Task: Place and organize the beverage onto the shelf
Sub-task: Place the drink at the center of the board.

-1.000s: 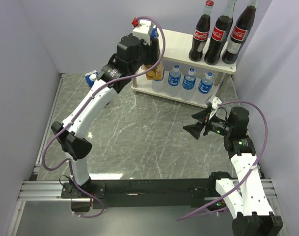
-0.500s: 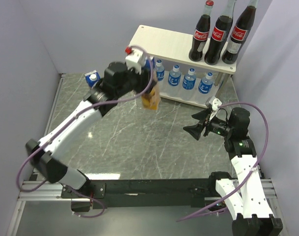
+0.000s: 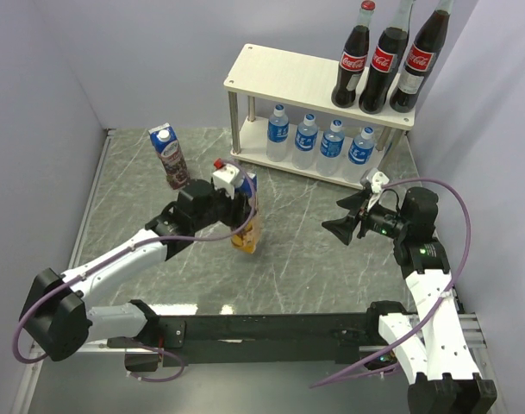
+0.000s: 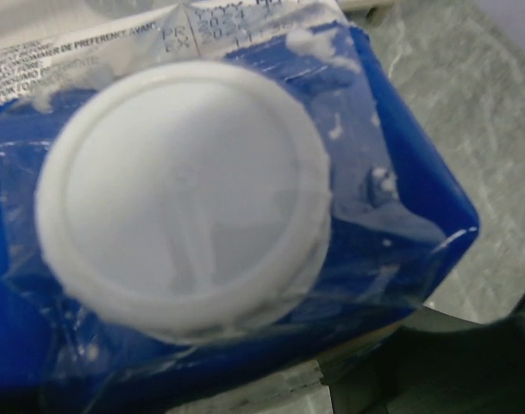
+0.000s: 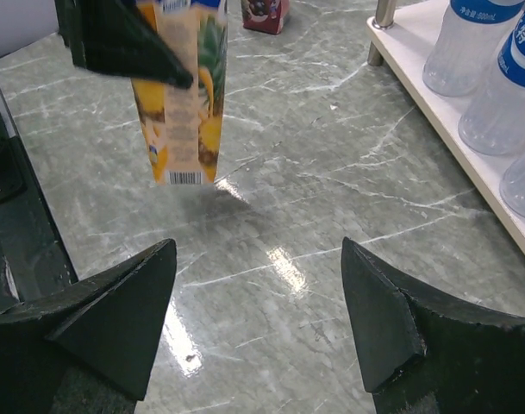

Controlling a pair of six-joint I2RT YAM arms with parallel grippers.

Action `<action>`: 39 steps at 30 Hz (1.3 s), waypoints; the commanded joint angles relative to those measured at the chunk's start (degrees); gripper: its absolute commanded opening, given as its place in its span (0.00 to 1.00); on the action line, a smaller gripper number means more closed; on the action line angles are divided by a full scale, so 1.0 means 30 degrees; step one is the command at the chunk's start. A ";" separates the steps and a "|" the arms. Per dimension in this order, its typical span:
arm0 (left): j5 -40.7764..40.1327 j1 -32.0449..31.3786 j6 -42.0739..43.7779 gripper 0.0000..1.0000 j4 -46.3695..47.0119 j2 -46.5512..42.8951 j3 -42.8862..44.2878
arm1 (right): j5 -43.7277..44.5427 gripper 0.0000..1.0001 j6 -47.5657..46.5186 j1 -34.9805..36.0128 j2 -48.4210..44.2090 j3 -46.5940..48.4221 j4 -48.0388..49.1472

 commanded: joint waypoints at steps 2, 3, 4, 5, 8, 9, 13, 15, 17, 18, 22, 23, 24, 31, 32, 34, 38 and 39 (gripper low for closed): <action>-0.0487 -0.0727 0.1155 0.32 0.9699 -0.1832 -0.0697 | -0.0103 0.83 -0.0247 -0.0079 0.0143 0.0775 0.0183; -0.0722 -0.0847 0.1363 0.32 1.0399 -0.1686 -0.1049 | -0.0075 0.83 -0.0247 -0.0079 0.0173 0.0746 0.0212; -0.1015 -0.1022 0.1540 0.32 1.0667 -0.1598 -0.1661 | -0.0045 0.83 -0.0276 -0.0079 0.0173 0.0746 0.0184; -0.1540 -0.1372 0.1918 0.32 1.1017 -0.1568 -0.1957 | -0.0074 0.83 -0.0276 -0.0108 0.0202 0.0746 0.0212; -0.2072 -0.2191 0.2622 0.33 1.1898 -0.1509 -0.2778 | -0.0074 0.83 -0.0305 -0.0079 0.0290 0.0746 0.0183; -0.2827 -0.2427 0.2799 0.33 1.2016 -0.1538 -0.2926 | -0.0103 0.83 -0.0305 -0.0050 0.0261 0.0746 0.0183; -0.3946 -0.3394 0.3473 0.35 1.2338 -0.1801 -0.4124 | -0.0220 0.83 -0.0276 -0.0079 0.0378 0.0746 0.0154; -0.4122 -0.3514 0.3388 0.37 1.2514 -0.2006 -0.4740 | -0.0279 0.83 -0.0305 -0.0079 0.0436 0.0746 0.0125; -0.4007 -0.3572 0.3154 0.40 1.2748 -0.2153 -0.5619 | -0.0425 0.83 -0.0276 -0.0050 0.0495 0.0746 0.0096; -0.3919 -0.3572 0.3095 0.43 1.2807 -0.2154 -0.5854 | -0.0513 0.83 -0.0334 -0.0021 0.0553 0.0746 0.0066; -0.3860 -0.3601 0.2714 0.50 1.3275 -0.2066 -0.6879 | -0.0689 0.83 -0.0451 0.0009 0.0788 0.0775 -0.0051; -0.3860 -0.3602 0.2626 0.52 1.3422 -0.2037 -0.6969 | -0.0719 0.83 -0.0481 0.0009 0.0788 0.0746 -0.0080; -0.3889 -0.3631 0.2567 0.54 1.3510 -0.2007 -0.7202 | -0.0748 0.83 -0.0481 0.0009 0.0846 0.0746 -0.0109; -0.3831 -0.3631 0.2274 0.78 1.4360 -0.2504 -0.8433 | -0.1392 0.83 -0.0920 0.0301 0.1198 0.0746 -0.0402; -0.3627 -0.3631 0.2303 0.81 1.4390 -0.2708 -0.8551 | -0.1393 0.83 -0.1007 0.0302 0.1256 0.0775 -0.0490; -0.3567 -0.3631 0.2158 0.86 1.4332 -0.2943 -0.8844 | -0.1393 0.83 -0.1212 0.0853 0.1490 0.0833 -0.0636; -0.3596 -0.3631 0.2040 0.99 1.3835 -0.3703 -0.9137 | -0.1742 0.83 -0.1535 0.1443 0.2047 0.1067 -0.0959; -0.3683 -0.3602 0.1981 0.99 1.3630 -0.3909 -0.9254 | -0.1831 0.83 -0.1391 0.1822 0.2367 0.1126 -0.0930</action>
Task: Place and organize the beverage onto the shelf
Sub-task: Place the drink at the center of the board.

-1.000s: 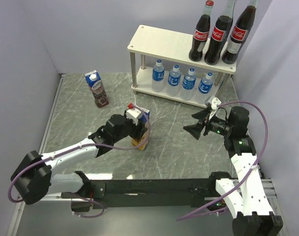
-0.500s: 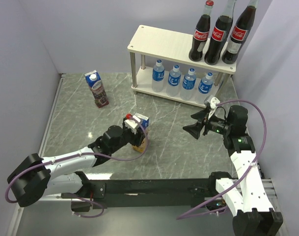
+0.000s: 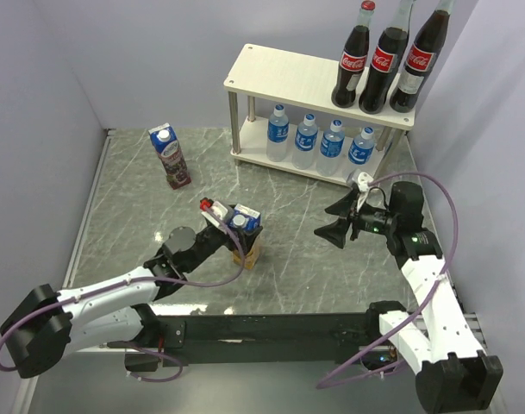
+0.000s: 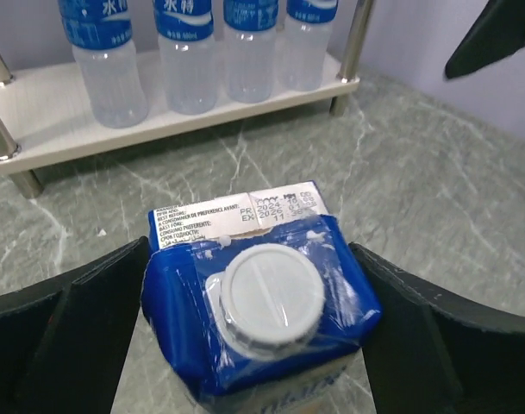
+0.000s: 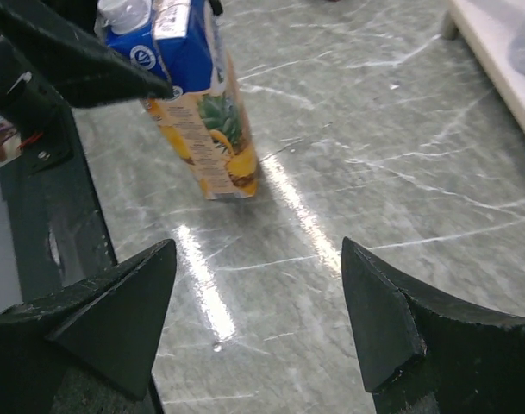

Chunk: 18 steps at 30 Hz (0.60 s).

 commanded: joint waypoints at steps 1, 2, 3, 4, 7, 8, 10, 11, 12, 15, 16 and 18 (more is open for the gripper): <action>-0.0063 -0.0032 -0.0561 1.00 0.1033 -0.1061 -0.0439 | -0.0660 0.83 -0.0297 0.1066 0.0665 0.1119 -0.0157; -0.0150 -0.0032 -0.0650 0.99 0.0537 -0.1615 -0.0498 | -0.0050 0.83 -0.0296 0.1505 0.0840 0.1642 -0.0274; -0.0151 -0.0032 -0.0825 0.99 0.0242 -0.1969 -0.0759 | 0.0334 0.83 -0.0238 0.2611 0.1277 0.1966 -0.0594; -0.0122 -0.0032 -0.1117 1.00 0.0036 -0.2320 -0.0936 | 0.0743 0.83 -0.0179 0.3202 0.1543 0.2375 -0.0801; -0.0064 -0.0032 -0.2169 0.99 -0.1252 -0.3990 -0.1581 | 0.2560 0.83 0.0231 0.5018 0.2801 0.4279 -0.1387; -0.0005 -0.0032 -0.2493 0.99 -0.2067 -0.4922 -0.1756 | 0.2912 0.83 0.0347 0.5373 0.3153 0.5299 -0.1505; 0.0112 -0.0003 -0.3398 0.99 -0.2891 -0.5835 -0.2255 | 0.3440 0.83 0.1137 0.5842 0.4324 0.6300 -0.1680; 0.0229 -0.0032 -0.3666 0.99 -0.3331 -0.6710 -0.2372 | 0.3733 0.83 0.1372 0.6570 0.4676 0.7204 -0.1711; 0.0346 -0.0032 -0.3900 1.00 -0.4118 -0.7125 -0.2605 | 0.4664 0.83 0.1838 0.7042 0.5347 0.7504 -0.1682; 0.0523 -0.0061 -0.5014 0.99 -0.5496 -0.8386 -0.3016 | 0.7879 0.84 0.2950 0.9530 0.6375 0.8121 -0.1012; 0.0407 -0.0061 -0.5596 0.99 -0.5822 -0.8649 -0.3047 | 0.8853 0.84 0.3275 1.0146 0.6582 0.8180 -0.0776; 0.0172 -0.0091 -0.6068 0.99 -0.6350 -0.9149 -0.3339 | 1.0058 0.85 0.3658 1.1554 0.7341 0.8501 -0.0598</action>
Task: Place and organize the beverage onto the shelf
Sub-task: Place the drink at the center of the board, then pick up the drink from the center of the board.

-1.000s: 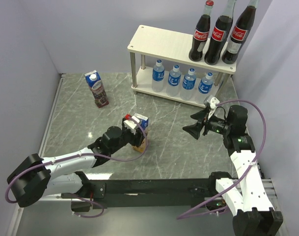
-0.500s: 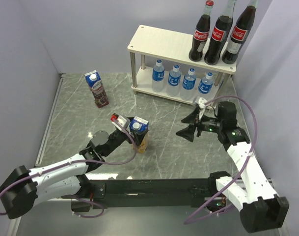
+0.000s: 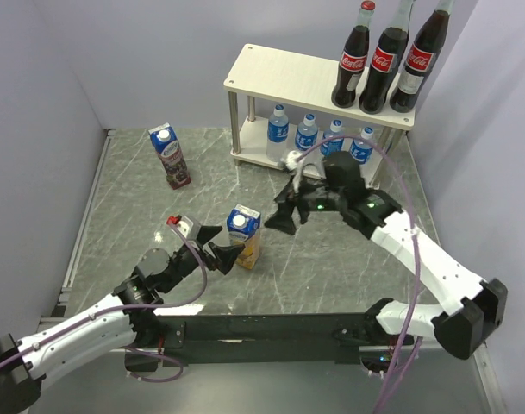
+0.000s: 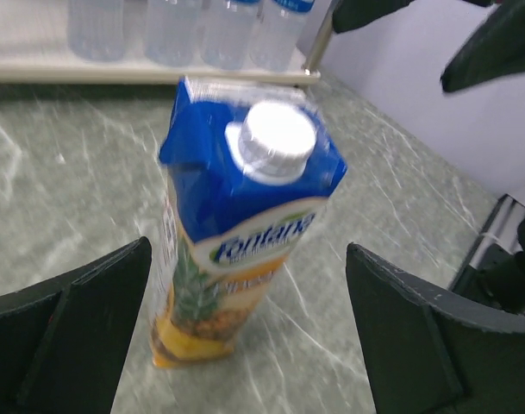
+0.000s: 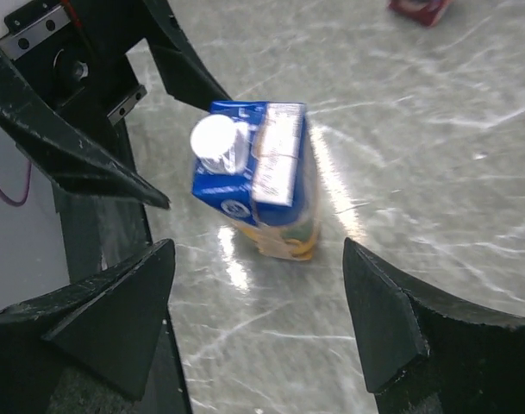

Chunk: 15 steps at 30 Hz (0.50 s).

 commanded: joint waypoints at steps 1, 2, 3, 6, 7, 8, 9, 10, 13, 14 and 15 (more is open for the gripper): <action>-0.0097 -0.0091 -0.2039 0.99 -0.1644 -0.0523 -0.0418 | 0.4463 0.86 0.1219 0.2265 0.1275 0.1012 0.0488; -0.0099 -0.0091 -0.2248 0.99 -0.1765 -0.0525 -0.0477 | 0.4996 0.86 0.1189 0.2273 0.1280 0.1101 0.0488; -0.0157 -0.0091 -0.2424 1.00 -0.1882 -0.0496 -0.0565 | 0.5727 0.86 0.1160 0.2969 0.1628 0.1189 0.0488; -0.0450 -0.0120 -0.2981 0.99 -0.2059 -0.0174 -0.0916 | 0.7430 0.87 0.0896 0.4172 0.2303 0.1599 0.0371; -0.0480 -0.0091 -0.3011 0.99 -0.1856 -0.0115 -0.1034 | 0.7839 0.87 0.0838 0.4351 0.2450 0.1774 0.0342; -0.0509 -0.0149 -0.2982 0.99 -0.1651 -0.0056 -0.1325 | 0.7902 0.87 0.0692 0.4498 0.2596 0.1863 0.0283; -0.0596 -0.0149 -0.2953 0.99 -0.1475 -0.0056 -0.1444 | 0.7960 0.87 0.0691 0.4616 0.2917 0.1922 0.0254; -0.0597 -0.0178 -0.2866 0.99 -0.1299 -0.0056 -0.1532 | 0.7961 0.87 0.0662 0.4762 0.3094 0.1980 0.0166; -0.0743 -0.0324 -0.2252 1.00 -0.0538 0.0148 -0.1767 | 0.7697 0.87 0.0515 0.5113 0.3651 0.2215 -0.0040; -0.0831 -0.0354 -0.2076 1.00 -0.0216 0.0294 -0.1738 | 0.7610 0.87 0.0428 0.5202 0.3740 0.2273 -0.0040; -0.0803 -0.0354 -0.1610 0.99 0.0048 0.0441 -0.1767 | 0.7464 0.87 0.0340 0.5261 0.3944 0.2361 -0.0214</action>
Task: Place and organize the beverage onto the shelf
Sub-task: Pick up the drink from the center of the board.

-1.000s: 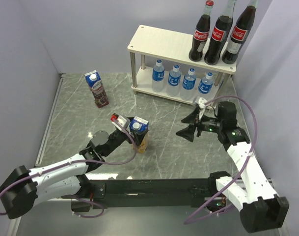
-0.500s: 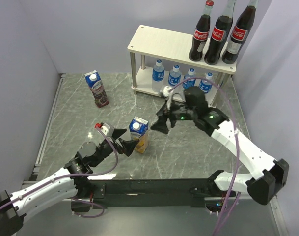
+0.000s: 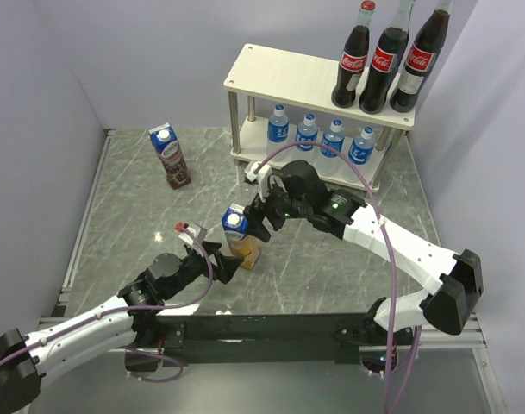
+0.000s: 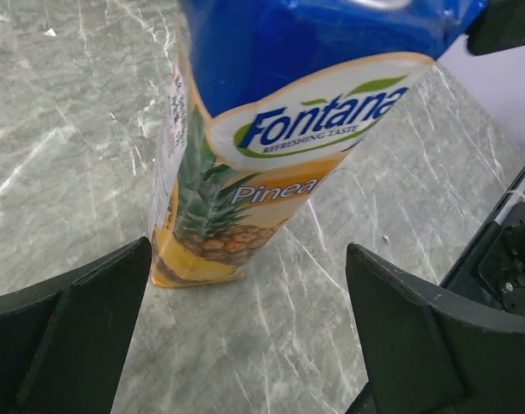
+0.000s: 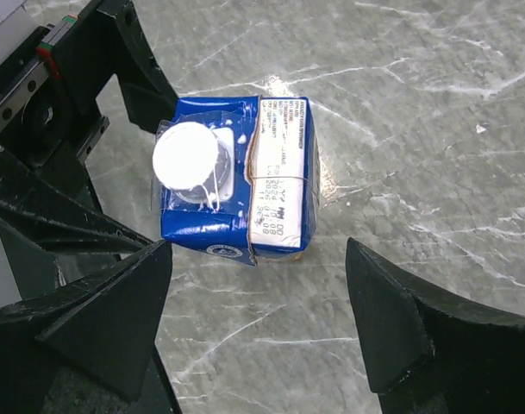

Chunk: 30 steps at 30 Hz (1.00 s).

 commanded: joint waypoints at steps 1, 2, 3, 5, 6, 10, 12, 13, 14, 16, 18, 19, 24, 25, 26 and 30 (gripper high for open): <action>-0.0365 -0.0157 0.0893 1.00 0.2060 0.0652 0.0018 | 0.0411 0.87 -0.0375 0.0372 0.0594 0.1202 -0.0062; -0.0395 -0.0187 0.1098 1.00 0.2266 0.0859 0.0047 | 0.0236 0.87 -0.0346 0.0402 0.0711 0.1350 -0.0208; -0.0424 -0.0216 0.1274 0.99 0.2819 0.1122 0.0047 | 0.0031 0.87 -0.0317 0.0402 0.0712 0.1409 -0.0268; -0.0337 -0.0304 0.1655 0.99 0.3785 0.1883 -0.0156 | -0.0001 0.87 -0.0259 0.0402 0.0537 0.1410 -0.0239; -0.0336 -0.0362 0.1830 1.00 0.4719 0.2205 -0.0216 | 0.0115 0.87 -0.0258 0.0402 0.0420 0.1352 -0.0239; -0.1037 -0.0830 0.2358 0.99 0.6715 0.4573 -0.0188 | 0.0146 0.87 -0.0317 0.0402 -0.0078 0.0884 -0.0092; -0.1886 -0.1064 0.2680 0.99 0.7245 0.5485 0.0222 | 0.0059 0.87 -0.0288 0.0402 -0.0371 0.0737 -0.0005; -0.2121 -0.1327 0.2856 0.99 0.7828 0.6389 0.0368 | -0.0029 0.87 -0.0258 0.0402 -0.0488 0.0620 0.0024; -0.2240 -0.1445 0.3003 1.00 0.8182 0.6804 0.0573 | -0.0030 0.88 -0.0229 0.0373 -0.0634 0.0561 0.0054; -0.2884 -0.1709 0.3383 0.99 0.8740 0.7914 0.0779 | -0.0030 0.88 -0.0200 0.0373 -0.0694 0.0473 0.0113; -0.3641 -0.1886 0.3676 0.99 0.9385 0.8505 0.1043 | -0.0001 0.88 -0.0170 0.0373 -0.0781 0.0414 0.0113; -0.3937 -0.2060 0.3736 0.99 0.9590 0.8942 0.1130 | -0.0001 0.87 -0.0170 0.0373 -0.0811 0.0356 0.0113; -0.5111 -0.2472 0.4350 0.94 1.1460 0.9795 0.0927 | 0.0322 0.87 -0.0112 0.0169 -0.1513 0.0209 0.0171; -0.5199 -0.2501 0.4352 0.93 1.1641 1.0115 0.0926 | 0.0264 0.88 -0.0112 0.0052 -0.1631 0.0151 0.0171; -0.5229 -0.2530 0.4410 0.93 1.1846 1.0293 0.0984 | 0.0234 0.87 -0.0054 -0.0239 -0.1980 0.0092 0.0200; -0.5200 -0.2560 0.4586 0.90 1.2257 1.1551 0.1394 | -0.0234 0.87 0.0152 -0.1382 -0.2977 -0.0230 0.0376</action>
